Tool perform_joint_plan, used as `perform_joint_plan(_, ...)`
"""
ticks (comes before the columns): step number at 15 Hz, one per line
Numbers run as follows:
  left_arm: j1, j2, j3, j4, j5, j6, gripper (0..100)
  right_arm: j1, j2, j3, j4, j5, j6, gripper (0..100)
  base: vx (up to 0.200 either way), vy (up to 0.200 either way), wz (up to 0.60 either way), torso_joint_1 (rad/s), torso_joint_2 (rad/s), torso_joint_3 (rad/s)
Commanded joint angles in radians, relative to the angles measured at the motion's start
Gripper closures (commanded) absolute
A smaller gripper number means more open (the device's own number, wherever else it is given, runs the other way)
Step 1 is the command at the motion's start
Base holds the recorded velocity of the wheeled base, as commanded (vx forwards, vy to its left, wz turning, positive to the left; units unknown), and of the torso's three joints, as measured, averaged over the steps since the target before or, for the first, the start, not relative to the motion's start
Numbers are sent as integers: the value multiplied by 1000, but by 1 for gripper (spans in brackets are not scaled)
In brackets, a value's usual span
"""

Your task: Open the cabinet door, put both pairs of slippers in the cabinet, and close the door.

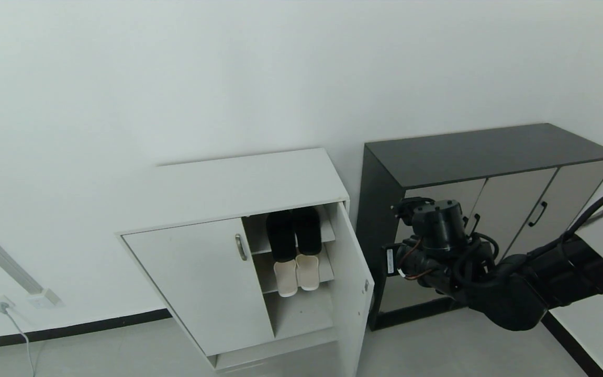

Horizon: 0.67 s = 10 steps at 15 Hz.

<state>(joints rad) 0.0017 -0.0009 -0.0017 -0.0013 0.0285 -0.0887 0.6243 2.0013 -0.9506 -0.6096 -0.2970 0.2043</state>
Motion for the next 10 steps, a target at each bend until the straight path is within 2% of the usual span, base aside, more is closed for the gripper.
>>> perform_joint_plan(1, 0, 1, 0, 0, 1, 0, 100, 6, -7, 12, -1, -1, 0, 100, 0, 0, 0, 0, 0, 0)
perform_joint_plan(6, 0, 1, 0, 0, 1, 0, 100, 6, -4, 16, 2, -2, -2, 100, 0, 0, 0, 0, 0, 0)
perform_joint_plan(10, 0, 1, 0, 0, 1, 0, 100, 8, -6, 24, 1, -1, -2, 100, 0, 0, 600, -1, 4, 1)
